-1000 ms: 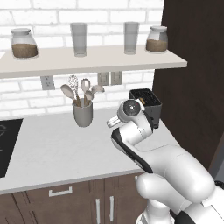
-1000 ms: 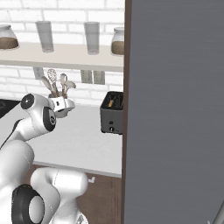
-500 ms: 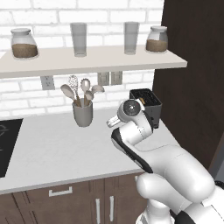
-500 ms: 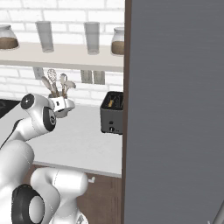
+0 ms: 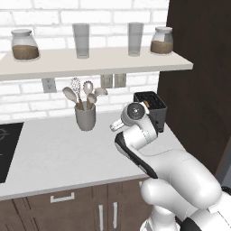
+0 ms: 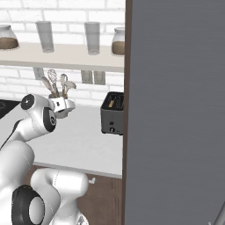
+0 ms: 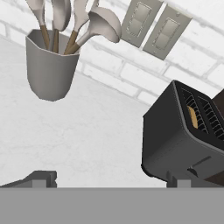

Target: Start the toaster. Once the lever pops up, take the bread to the plate on the dining counter.

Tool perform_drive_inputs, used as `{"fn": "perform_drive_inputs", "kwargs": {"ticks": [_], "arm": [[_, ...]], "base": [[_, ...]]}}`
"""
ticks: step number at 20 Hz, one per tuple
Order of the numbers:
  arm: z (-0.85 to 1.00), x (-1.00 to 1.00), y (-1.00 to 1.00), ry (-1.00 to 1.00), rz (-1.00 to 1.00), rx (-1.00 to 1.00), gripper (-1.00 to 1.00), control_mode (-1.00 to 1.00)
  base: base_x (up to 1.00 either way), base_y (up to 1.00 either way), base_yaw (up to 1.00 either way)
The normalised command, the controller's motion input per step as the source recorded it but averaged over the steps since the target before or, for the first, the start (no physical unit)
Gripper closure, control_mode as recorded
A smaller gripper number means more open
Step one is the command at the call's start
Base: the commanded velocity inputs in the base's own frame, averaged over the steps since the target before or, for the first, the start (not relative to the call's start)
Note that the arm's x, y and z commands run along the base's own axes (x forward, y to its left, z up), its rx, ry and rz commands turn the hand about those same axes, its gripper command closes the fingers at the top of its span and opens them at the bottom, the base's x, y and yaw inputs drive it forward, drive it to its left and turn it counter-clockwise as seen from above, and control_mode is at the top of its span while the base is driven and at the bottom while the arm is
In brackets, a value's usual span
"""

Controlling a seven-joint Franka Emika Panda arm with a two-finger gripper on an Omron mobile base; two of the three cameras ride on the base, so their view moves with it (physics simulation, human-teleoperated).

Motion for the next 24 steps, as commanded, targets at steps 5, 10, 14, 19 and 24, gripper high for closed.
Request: {"fn": "perform_drive_inputs", "kwargs": {"ticks": [5,10,14,19,24], "arm": [[0.00,0.00,0.00,0.00,0.00,0.00,-1.00,-1.00],[0.00,0.00,0.00,0.00,0.00,0.00,-1.00,-1.00],[0.00,0.00,0.00,0.00,0.00,0.00,-1.00,-1.00],[0.00,0.00,0.00,0.00,0.00,0.00,-1.00,-1.00],[0.00,0.00,0.00,0.00,0.00,0.00,-1.00,-1.00]], "base": [[0.00,0.00,0.00],[0.00,0.00,0.00],[0.00,0.00,0.00],[0.00,0.00,0.00],[0.00,0.00,0.00]]}}
